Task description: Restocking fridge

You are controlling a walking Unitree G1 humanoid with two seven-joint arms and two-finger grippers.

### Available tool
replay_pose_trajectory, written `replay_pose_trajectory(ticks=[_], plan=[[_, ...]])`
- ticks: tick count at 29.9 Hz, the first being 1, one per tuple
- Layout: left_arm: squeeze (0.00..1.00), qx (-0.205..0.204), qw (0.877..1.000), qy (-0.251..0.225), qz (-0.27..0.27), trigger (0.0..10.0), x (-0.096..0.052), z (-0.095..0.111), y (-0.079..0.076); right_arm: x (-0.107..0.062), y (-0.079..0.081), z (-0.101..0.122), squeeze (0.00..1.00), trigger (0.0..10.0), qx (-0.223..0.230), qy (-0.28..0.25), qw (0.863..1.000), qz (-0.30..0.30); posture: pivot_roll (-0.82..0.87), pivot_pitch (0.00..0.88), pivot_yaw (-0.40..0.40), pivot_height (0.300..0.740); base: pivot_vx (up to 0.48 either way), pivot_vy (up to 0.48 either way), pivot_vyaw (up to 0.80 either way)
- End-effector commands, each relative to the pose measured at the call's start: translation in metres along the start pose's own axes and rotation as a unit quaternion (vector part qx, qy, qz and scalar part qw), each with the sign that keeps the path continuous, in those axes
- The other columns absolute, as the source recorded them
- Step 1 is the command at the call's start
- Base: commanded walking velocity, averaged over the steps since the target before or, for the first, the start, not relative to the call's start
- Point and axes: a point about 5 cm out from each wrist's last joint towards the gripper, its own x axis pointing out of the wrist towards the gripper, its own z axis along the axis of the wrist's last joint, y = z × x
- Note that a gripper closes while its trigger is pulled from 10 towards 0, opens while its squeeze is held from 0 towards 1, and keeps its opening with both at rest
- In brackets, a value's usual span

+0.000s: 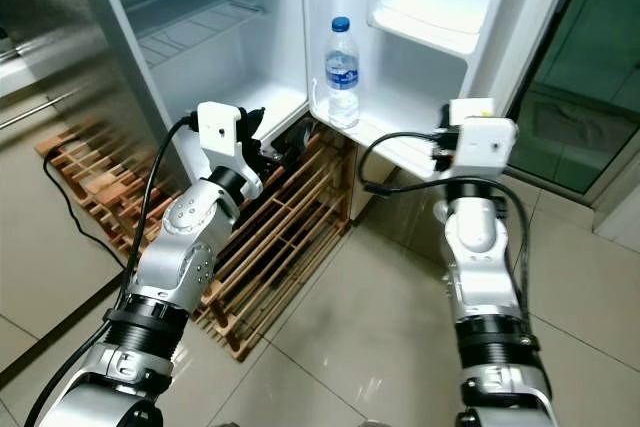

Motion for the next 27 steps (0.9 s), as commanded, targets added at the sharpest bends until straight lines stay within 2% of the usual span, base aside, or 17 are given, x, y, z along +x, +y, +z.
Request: replay_pose_trajectory(ticks=[1, 3, 6, 8, 14, 15, 16, 20, 22, 23, 24, 25, 27], plan=[[0.00, 0.005, 1.000, 0.000, 0.013, 10.0, 0.001, 0.001, 0.004, 0.004, 0.008, 0.004, 0.23, 10.0, 0.014, -0.004, 1.000, 0.023, -0.11, 0.012, 0.055, 0.740, 0.000, 0.000, 0.00], [0.00, 0.006, 1.000, 0.000, 0.014, 10.0, 0.000, 0.000, 0.004, 0.009, 0.013, 0.001, 0.23, 10.0, 0.008, 0.001, 0.999, 0.040, -0.11, 0.014, 0.050, 0.740, 0.000, 0.000, 0.00], [0.00, 0.008, 1.000, 0.000, 0.014, 10.0, 0.000, 0.001, 0.004, 0.015, 0.013, -0.002, 0.23, 10.0, -0.002, 0.009, 0.999, 0.048, -0.10, 0.014, 0.047, 0.740, 0.000, 0.000, 0.00], [0.00, 0.012, 1.000, 0.000, 0.022, 10.0, -0.002, 0.001, 0.008, 0.026, 0.007, 0.001, 0.23, 10.0, -0.024, 0.009, 0.998, 0.050, -0.09, 0.019, 0.041, 0.740, 0.000, 0.000, 0.00], [0.00, 0.024, 0.999, 0.000, 0.035, 10.0, -0.008, 0.004, 0.018, 0.040, -0.015, -0.001, 0.23, 10.0, -0.057, 0.024, 0.998, 0.029, -0.05, 0.041, 0.044, 0.740, 0.000, 0.000, 0.00], [0.00, 0.026, 0.999, 0.000, 0.036, 10.0, -0.008, 0.005, 0.019, 0.040, -0.017, -0.001, 0.23, 10.0, -0.063, 0.026, 0.997, 0.027, -0.05, 0.041, 0.044, 0.740, 0.000, 0.000, 0.00], [0.00, 0.032, 0.999, 0.002, 0.038, 10.0, -0.012, 0.006, 0.022, 0.042, -0.026, -0.001, 0.23, 10.0, -0.076, 0.025, 0.997, 0.016, -0.03, 0.055, 0.056, 0.740, 0.000, 0.000, 0.00], [0.00, 0.036, 0.999, 0.003, 0.039, 10.0, -0.014, 0.008, 0.023, 0.043, -0.033, 0.001, 0.23, 10.0, -0.084, 0.021, 0.996, 0.007, -0.02, 0.063, 0.066, 0.740, 0.000, 0.000, 0.00], [0.00, 0.044, 0.998, 0.010, 0.035, 10.0, -0.018, 0.010, 0.028, 0.041, -0.053, 0.004, 0.23, 10.0, -0.114, 0.012, 0.993, -0.017, 0.00, 0.080, 0.104, 0.740, 0.000, 0.000, 0.00], [0.00, 0.050, 0.998, 0.013, 0.027, 10.0, -0.018, 0.011, 0.026, 0.038, -0.073, 0.005, 0.23, 10.0, -0.147, 0.015, 0.988, -0.037, 0.01, 0.083, 0.117, 0.740, 0.000, 0.000, 0.00], [0.00, 0.050, 0.998, 0.013, 0.027, 10.0, -0.018, 0.011, 0.026, 0.038, -0.073, 0.005, 0.23, 10.0, -0.147, 0.015, 0.988, -0.037, 0.01, 0.083, 0.117, 0.740, 0.000, 0.000, 0.00], [0.00, 0.052, 0.998, 0.015, 0.023, 10.0, -0.018, 0.012, 0.025, 0.036, -0.093, 0.006, 0.23, 10.0, -0.181, 0.022, 0.982, -0.059, 0.01, 0.085, 0.127, 0.740, 0.000, 0.000, 0.00], [0.00, 0.053, 0.998, 0.016, 0.021, 10.0, -0.017, 0.013, 0.025, 0.034, -0.111, 0.008, 0.23, 10.0, -0.207, 0.028, 0.975, -0.081, 0.00, 0.086, 0.132, 0.740, 0.000, 0.000, 0.00]])
